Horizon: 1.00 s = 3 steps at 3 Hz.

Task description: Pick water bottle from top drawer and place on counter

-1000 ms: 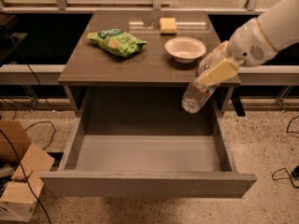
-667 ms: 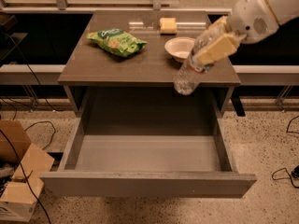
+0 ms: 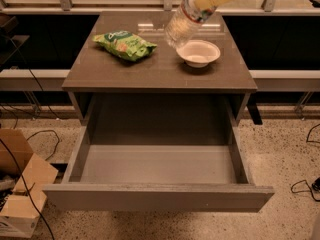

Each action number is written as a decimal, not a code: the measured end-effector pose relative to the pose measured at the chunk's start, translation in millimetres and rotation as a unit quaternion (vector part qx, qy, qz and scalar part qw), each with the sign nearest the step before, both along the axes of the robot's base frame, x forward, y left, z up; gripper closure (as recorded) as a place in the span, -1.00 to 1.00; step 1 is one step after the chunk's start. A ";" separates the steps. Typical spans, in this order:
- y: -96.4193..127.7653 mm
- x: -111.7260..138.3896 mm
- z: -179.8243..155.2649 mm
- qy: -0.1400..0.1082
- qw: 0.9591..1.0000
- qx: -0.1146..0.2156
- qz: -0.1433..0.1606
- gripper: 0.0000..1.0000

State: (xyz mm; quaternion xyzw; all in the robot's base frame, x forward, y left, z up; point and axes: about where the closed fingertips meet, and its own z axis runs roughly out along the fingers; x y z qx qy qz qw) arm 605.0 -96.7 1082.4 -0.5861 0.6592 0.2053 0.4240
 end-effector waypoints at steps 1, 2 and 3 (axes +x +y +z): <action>24.5 25.4 30.6 -0.037 0.997 0.048 -0.043 1.00; 48.3 39.4 -6.4 -0.012 0.997 0.046 -0.068 1.00; 80.3 48.4 -71.1 0.029 0.995 0.029 -0.093 1.00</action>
Offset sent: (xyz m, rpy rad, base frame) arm 0.0500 0.0767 -0.0607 0.0838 0.0430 -0.2075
